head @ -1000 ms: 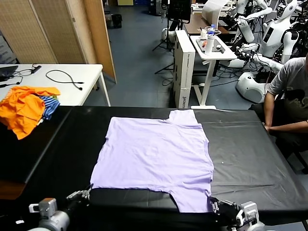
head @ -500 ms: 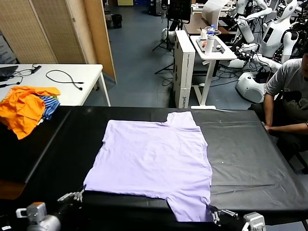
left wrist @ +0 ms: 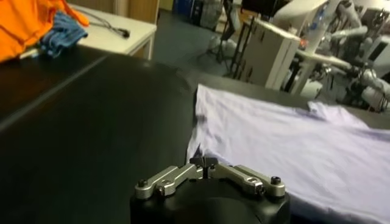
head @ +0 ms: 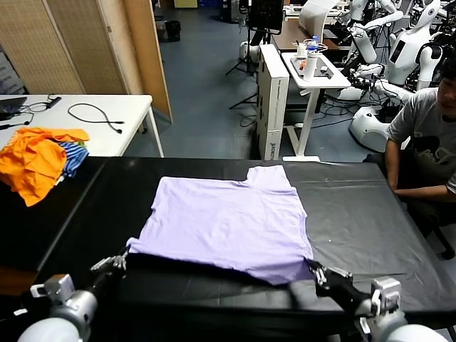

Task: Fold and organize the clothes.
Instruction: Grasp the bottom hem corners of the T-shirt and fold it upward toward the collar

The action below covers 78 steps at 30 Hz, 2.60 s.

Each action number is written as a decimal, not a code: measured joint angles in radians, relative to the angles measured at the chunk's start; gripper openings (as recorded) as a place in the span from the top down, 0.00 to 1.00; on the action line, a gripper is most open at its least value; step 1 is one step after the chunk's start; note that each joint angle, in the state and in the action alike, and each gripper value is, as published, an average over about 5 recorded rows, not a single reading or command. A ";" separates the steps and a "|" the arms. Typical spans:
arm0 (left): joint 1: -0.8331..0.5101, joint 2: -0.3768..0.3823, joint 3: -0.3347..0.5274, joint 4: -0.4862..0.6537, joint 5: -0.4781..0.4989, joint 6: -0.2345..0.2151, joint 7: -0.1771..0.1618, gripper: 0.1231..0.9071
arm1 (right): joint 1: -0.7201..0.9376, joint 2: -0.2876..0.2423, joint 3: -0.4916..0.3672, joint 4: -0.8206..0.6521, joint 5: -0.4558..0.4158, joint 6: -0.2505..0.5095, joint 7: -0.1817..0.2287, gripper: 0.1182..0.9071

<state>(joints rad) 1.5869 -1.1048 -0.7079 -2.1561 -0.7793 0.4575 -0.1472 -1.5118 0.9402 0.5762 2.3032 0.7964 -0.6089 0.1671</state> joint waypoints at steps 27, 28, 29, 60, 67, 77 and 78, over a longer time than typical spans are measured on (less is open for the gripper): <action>-0.140 -0.013 0.091 0.158 0.067 -0.016 0.025 0.97 | 0.225 0.019 -0.138 -0.296 -0.118 0.085 -0.059 0.97; -0.139 -0.013 0.091 0.159 0.068 -0.016 0.026 0.97 | 0.221 0.019 -0.140 -0.294 -0.118 0.083 -0.062 0.97; -0.138 -0.014 0.090 0.160 0.069 -0.017 0.027 0.97 | 0.217 0.019 -0.141 -0.291 -0.118 0.080 -0.065 0.97; -0.229 -0.003 0.143 0.236 0.088 -0.029 0.047 0.97 | 0.195 0.047 -0.156 -0.317 -0.153 0.047 -0.069 0.97; -0.257 0.000 0.156 0.266 0.090 -0.027 0.046 0.96 | 0.179 0.044 -0.135 -0.298 -0.132 0.019 -0.064 0.59; -0.214 -0.010 0.132 0.215 0.102 -0.011 0.034 0.34 | 0.056 0.013 -0.046 -0.192 -0.115 -0.004 -0.079 0.01; -0.207 -0.012 0.128 0.208 0.104 -0.009 0.033 0.27 | 0.038 0.012 -0.038 -0.184 -0.118 -0.002 -0.084 0.01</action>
<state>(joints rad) 1.3802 -1.1167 -0.5801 -1.9479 -0.6755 0.4484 -0.1137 -1.4737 0.9524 0.5386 2.1194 0.6785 -0.6113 0.0834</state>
